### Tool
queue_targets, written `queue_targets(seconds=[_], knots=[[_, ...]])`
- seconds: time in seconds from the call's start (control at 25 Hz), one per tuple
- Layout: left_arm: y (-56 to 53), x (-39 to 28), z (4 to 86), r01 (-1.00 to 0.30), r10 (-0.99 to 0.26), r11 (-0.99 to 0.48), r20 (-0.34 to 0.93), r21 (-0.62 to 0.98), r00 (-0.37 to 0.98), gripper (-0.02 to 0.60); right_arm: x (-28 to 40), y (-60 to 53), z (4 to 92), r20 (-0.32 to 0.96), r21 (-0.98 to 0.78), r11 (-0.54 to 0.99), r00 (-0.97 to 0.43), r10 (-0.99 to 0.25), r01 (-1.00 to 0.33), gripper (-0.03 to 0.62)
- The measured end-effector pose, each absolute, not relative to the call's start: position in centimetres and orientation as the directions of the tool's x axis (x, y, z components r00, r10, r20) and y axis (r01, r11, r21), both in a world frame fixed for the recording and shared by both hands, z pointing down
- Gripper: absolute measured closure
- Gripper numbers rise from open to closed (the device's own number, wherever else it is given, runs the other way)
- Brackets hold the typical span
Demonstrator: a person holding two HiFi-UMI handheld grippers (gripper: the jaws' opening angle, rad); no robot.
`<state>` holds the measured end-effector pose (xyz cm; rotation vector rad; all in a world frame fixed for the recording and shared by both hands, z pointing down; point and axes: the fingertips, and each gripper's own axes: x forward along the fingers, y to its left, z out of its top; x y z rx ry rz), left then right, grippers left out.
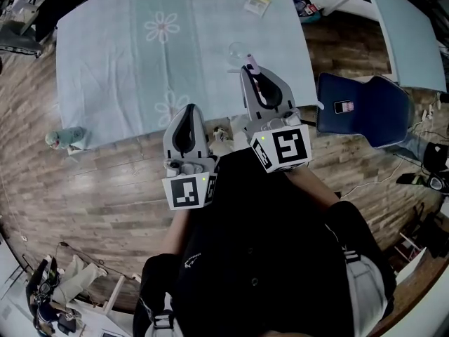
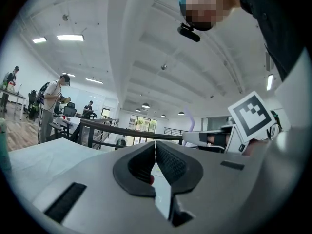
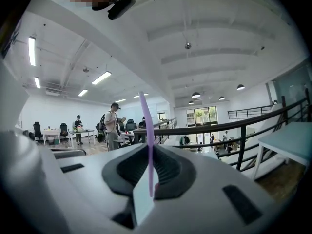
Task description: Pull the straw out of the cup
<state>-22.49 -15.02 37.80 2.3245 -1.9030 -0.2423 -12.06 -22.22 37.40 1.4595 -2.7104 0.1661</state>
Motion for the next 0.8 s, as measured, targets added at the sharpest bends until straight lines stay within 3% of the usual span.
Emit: queue_targets(seconds=[0.4,0.8], knots=[[-12.5,-22.1,35.2,-0.955,-0.98,-0.187,-0.109,0.232,0.166,0.565,-13.1,-15.7,32.1,-0.017,-0.117,0.665,-0.668,-0.744,-0.738,0.557],[-11.4,-20.6,32.3,-0.955,-0.961,-0.22,-0.214,0.201,0.176,0.565,-12.2,-12.8,29.6,-0.133,-0.1,0.708,-0.695,-0.706,-0.7,0.557]])
